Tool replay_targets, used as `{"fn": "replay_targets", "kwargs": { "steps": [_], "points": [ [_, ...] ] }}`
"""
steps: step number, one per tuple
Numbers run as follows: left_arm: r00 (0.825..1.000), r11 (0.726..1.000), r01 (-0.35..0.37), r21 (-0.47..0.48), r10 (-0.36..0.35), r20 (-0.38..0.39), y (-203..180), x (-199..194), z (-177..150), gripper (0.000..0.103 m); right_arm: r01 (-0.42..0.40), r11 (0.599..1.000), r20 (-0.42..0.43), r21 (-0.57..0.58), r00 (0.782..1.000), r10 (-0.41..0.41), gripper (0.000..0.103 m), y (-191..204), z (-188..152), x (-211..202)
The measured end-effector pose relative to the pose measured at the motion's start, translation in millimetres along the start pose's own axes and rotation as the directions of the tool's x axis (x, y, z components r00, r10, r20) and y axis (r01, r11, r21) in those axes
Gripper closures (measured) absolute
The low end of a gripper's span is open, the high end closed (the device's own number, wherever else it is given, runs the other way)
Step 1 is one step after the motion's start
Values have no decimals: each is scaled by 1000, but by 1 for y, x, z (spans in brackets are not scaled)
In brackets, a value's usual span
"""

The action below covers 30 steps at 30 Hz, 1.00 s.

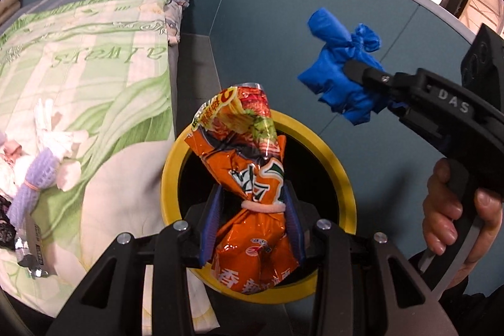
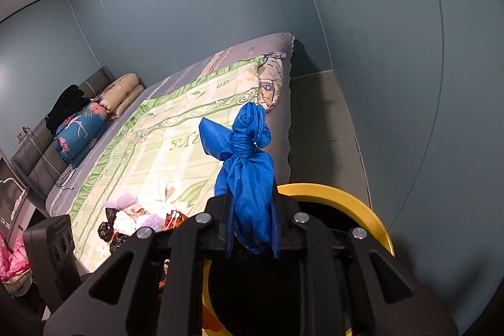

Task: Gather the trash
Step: 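Carry both items to the yellow bin and release them from both tools, then grasp the black plastic bag with the left tool while the right tool grasps the purple foam net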

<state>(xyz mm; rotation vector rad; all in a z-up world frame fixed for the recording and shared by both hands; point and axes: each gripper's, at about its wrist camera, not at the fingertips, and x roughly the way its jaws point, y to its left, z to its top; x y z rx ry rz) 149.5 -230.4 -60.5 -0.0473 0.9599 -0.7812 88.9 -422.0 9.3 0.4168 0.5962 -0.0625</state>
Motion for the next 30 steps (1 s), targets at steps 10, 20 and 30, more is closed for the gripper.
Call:
{"fn": "replay_targets", "kwargs": {
  "steps": [10,20,30],
  "points": [
    [1000,998,22,-56,-21,11,12,-4,-3,39,13,999,31,36,999,-14,64,-4,3,-5],
    [991,995,-62,-75,70,112,30,-41,7,27,-21,1000,35,19,999,20,59,2,4,-7],
    [959,977,-181,-111,200,201,58,-86,14,17,-100,994,12,-54,995,101,51,39,5,-2]
  ]
}}
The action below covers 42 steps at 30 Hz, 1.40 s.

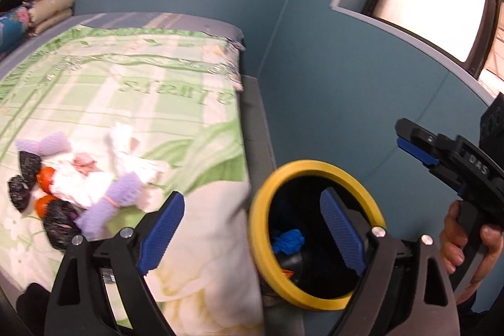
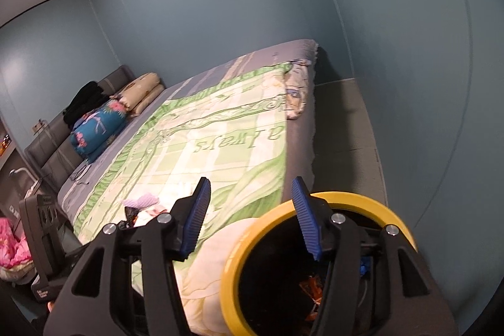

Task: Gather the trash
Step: 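Grasp the black plastic bag with the left tool while the right tool grasps the purple foam net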

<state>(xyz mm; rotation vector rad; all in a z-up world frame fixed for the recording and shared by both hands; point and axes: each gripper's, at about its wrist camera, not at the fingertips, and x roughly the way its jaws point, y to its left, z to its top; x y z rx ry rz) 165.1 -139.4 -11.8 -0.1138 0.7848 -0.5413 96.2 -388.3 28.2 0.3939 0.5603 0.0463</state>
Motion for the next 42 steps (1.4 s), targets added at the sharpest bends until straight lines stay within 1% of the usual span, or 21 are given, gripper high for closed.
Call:
{"fn": "replay_targets", "kwargs": {
  "steps": [3,10,13,19,24,30,38,42],
  "points": [
    [999,999,-39,-11,39,20,14,-6,2,16,-32,999,-19,-18,999,32,48,14,-1,8],
    [994,993,-103,-62,105,41,57,-19,0,15,-125,992,-90,-33,988,122,47,48,-7,34],
    [987,985,-147,-89,152,52,78,-24,0,15,-151,987,-122,-47,982,144,47,64,-12,46],
    [974,968,-204,-145,216,68,119,-35,-2,15,-192,979,-176,-68,968,178,47,90,-23,63],
    [960,947,-256,-191,273,68,153,-40,-4,15,-205,975,-221,-82,958,183,47,109,-33,82],
    [947,925,-297,-237,317,53,188,-40,-8,15,-201,975,-273,-92,947,169,47,128,-48,110],
    [924,886,-367,-285,381,-5,241,-32,-18,15,-178,979,-339,-99,931,135,47,147,-64,154],
    [918,869,-385,-310,395,-34,264,-28,-23,15,-155,983,-359,-98,927,110,46,153,-69,174]
  ]
}}
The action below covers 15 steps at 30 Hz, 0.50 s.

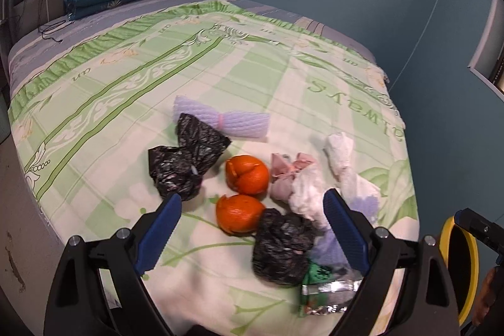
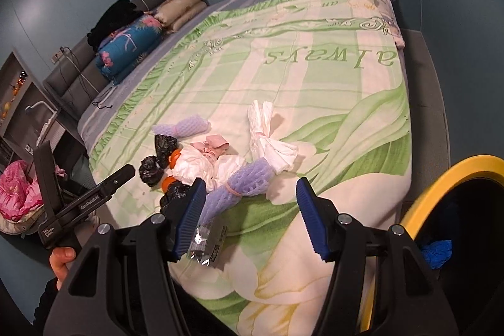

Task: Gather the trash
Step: 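Grasp the black plastic bag with the left tool while the right tool grasps the purple foam net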

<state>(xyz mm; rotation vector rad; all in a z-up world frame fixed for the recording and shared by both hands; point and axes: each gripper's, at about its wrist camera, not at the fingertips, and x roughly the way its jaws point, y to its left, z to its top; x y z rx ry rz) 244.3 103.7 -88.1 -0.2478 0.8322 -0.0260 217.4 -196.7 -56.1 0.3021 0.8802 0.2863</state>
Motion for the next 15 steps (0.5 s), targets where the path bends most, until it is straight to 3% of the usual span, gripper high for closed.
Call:
{"fn": "replay_targets", "kwargs": {
  "steps": [4,15],
  "points": [
    [999,1000,-31,-6,30,-21,18,14,5,15,11,1000,-25,26,1000,-10,39,1,3,21],
    [991,994,-111,4,111,-79,54,56,22,15,-8,997,-180,73,984,21,39,10,0,88]
  ]
}}
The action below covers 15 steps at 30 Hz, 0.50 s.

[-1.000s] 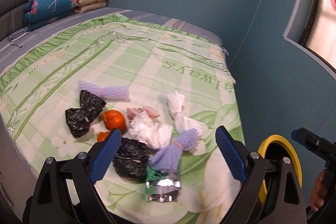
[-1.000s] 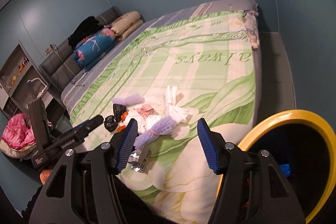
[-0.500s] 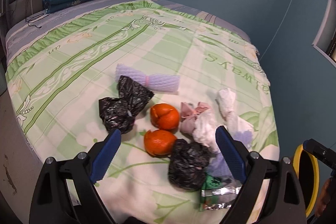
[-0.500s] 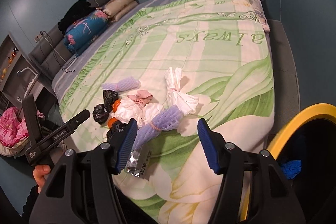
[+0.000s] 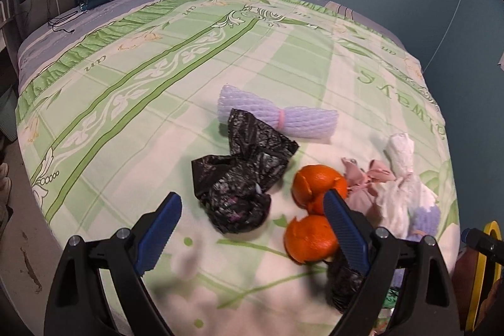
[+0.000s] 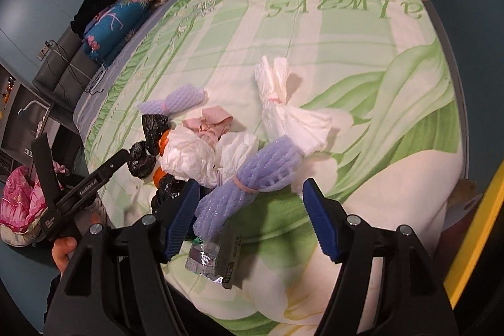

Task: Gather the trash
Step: 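Grasp the black plastic bag with the left tool while the right tool grasps the purple foam net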

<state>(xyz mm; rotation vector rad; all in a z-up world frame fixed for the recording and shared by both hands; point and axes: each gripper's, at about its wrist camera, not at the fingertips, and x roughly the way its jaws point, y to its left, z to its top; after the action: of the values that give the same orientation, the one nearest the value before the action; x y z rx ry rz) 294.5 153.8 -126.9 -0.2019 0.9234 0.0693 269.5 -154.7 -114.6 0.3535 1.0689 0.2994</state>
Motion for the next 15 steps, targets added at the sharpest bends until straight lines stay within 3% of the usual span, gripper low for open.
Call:
{"fn": "replay_targets", "kwargs": {
  "steps": [8,15],
  "points": [
    [998,1000,-20,24,21,-58,10,34,11,15,23,1000,-89,8,996,-22,39,5,2,42],
    [996,1000,4,19,-2,-90,15,54,11,15,38,999,-138,8,990,-37,46,7,5,64]
  ]
}}
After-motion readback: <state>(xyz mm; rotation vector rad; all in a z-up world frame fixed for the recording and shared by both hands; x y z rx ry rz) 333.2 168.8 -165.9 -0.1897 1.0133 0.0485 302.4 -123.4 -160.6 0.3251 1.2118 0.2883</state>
